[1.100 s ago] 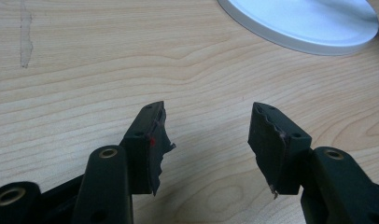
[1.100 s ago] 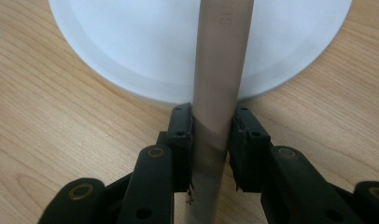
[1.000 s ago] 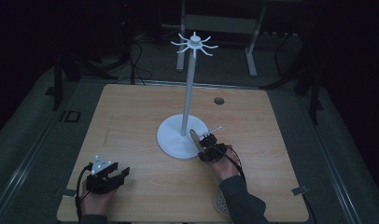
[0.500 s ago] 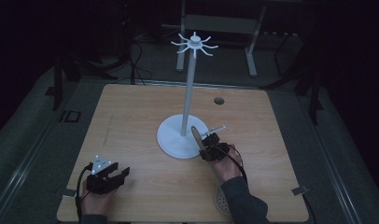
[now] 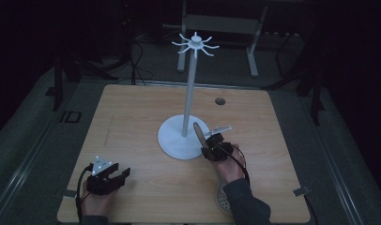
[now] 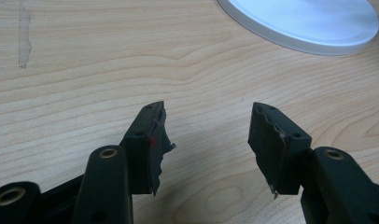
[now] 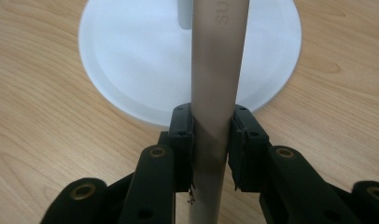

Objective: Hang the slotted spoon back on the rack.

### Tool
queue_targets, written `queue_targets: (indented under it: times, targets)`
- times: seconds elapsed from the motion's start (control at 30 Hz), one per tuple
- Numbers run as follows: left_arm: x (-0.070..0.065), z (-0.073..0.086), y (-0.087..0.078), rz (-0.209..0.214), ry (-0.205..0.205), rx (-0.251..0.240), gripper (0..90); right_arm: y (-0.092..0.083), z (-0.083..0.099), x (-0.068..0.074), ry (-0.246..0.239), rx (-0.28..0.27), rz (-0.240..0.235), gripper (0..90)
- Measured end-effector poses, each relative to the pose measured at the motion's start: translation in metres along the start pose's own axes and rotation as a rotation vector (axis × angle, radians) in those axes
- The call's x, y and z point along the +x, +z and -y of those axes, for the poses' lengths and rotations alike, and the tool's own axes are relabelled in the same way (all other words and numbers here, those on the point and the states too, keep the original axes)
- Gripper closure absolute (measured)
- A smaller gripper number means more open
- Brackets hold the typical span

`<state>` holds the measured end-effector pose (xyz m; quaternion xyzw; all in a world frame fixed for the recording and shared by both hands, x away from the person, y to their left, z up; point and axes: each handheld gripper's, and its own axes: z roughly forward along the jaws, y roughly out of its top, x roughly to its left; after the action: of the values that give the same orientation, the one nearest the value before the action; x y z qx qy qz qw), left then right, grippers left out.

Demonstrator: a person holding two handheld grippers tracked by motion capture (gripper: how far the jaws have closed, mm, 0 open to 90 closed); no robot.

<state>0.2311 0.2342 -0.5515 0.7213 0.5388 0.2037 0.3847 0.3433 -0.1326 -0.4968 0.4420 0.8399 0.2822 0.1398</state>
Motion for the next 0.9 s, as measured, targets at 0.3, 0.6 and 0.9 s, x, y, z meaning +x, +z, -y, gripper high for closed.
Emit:
queue_targets:
  times: [0.3,0.6,0.9]
  targets:
    - [0.000,0.000,-0.001,-0.002,0.000,-0.004,46.4,-0.008,0.000,0.000,0.005,-0.057,0.007,72.9]
    - [0.000,0.000,-0.001,-0.005,-0.001,-0.007,46.4,-0.013,-0.003,0.001,0.007,-0.096,0.016,72.9]
    - [0.001,0.001,-0.003,-0.009,-0.003,-0.013,46.4,-0.018,-0.005,0.003,0.001,-0.136,0.028,72.9]
